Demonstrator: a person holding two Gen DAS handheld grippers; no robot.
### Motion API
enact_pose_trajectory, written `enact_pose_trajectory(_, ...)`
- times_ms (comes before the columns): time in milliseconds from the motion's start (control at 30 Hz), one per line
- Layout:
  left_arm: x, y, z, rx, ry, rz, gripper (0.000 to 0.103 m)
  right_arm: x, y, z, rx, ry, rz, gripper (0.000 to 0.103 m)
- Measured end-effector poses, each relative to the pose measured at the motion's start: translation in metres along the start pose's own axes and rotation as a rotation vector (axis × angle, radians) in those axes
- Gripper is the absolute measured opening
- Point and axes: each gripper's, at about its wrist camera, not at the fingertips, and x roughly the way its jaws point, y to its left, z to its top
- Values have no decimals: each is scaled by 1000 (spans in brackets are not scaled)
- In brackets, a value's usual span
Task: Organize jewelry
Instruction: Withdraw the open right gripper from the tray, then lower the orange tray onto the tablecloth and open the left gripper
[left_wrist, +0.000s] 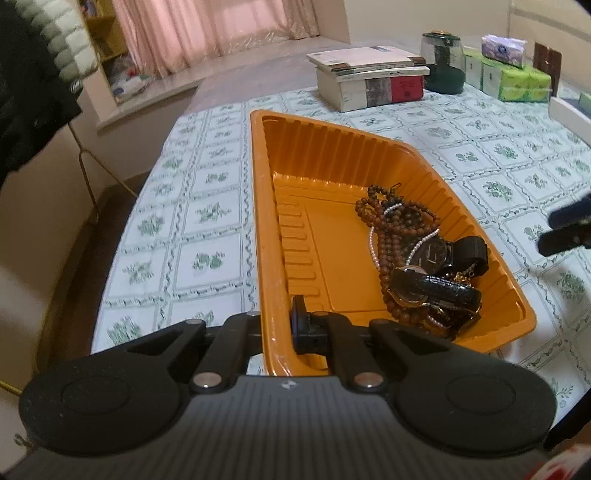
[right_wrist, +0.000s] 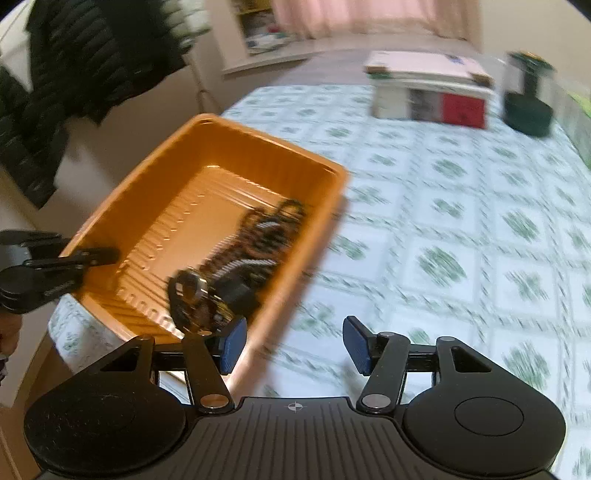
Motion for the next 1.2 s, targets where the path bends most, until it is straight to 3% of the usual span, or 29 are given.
enact_pose_trajectory(300, 9, 25, -20, -170, 11, -71, 9, -13, -20, -24, 89, 0, -26, 59)
enact_pose_trajectory(400, 11, 32, -27, -230, 13, -86, 22, -12, -20, -28, 100, 5, -33, 59)
enact_pose_trajectory(467, 10, 37, -30, -262, 6, -74, 30, -13, -19, -31, 107, 8, -34, 60)
enact_pose_trajectory(600, 3, 52, -37, -338, -11, -57, 35, -16, -19, -37, 113, 8, -39, 60)
enact_pose_trajectory(933, -29, 54, -40, -373, -78, 3, 50, -25, -23, -43, 143, -15, -55, 60)
enact_pose_trajectory(1100, -48, 33, -36, -329, -126, 26, 83, -33, -22, -50, 144, -25, -79, 67)
enact_pose_trajectory(1200, -61, 15, -34, -298, -164, 23, 96, -38, -20, -55, 136, -32, -109, 73)
